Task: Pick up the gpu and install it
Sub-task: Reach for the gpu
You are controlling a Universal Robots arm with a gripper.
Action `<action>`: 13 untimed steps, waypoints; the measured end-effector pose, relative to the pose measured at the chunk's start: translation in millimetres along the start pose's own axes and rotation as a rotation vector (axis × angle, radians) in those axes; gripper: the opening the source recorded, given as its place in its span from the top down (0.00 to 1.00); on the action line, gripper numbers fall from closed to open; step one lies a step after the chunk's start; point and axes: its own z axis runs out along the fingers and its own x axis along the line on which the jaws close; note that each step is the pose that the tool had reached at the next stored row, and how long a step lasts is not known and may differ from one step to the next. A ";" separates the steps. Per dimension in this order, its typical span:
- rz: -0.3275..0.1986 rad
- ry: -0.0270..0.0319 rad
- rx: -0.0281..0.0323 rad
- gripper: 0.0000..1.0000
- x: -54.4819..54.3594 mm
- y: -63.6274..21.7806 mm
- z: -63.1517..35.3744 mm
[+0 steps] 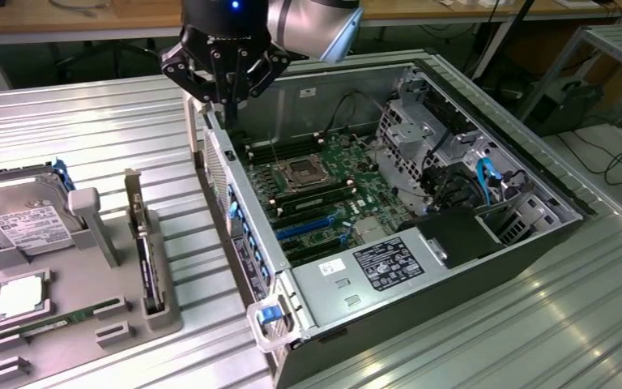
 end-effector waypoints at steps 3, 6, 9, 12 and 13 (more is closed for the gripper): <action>0.000 -0.0001 0.0000 0.89 1.5 -0.1 0.0; 0.000 -0.0001 -0.0001 0.89 3.0 -0.3 0.0; 0.000 -0.0001 0.0000 0.89 4.9 -0.5 -0.1; 0.000 0.0000 0.0001 0.89 6.4 -0.7 -0.2; 0.000 0.0000 0.0000 0.89 6.8 -0.8 -0.2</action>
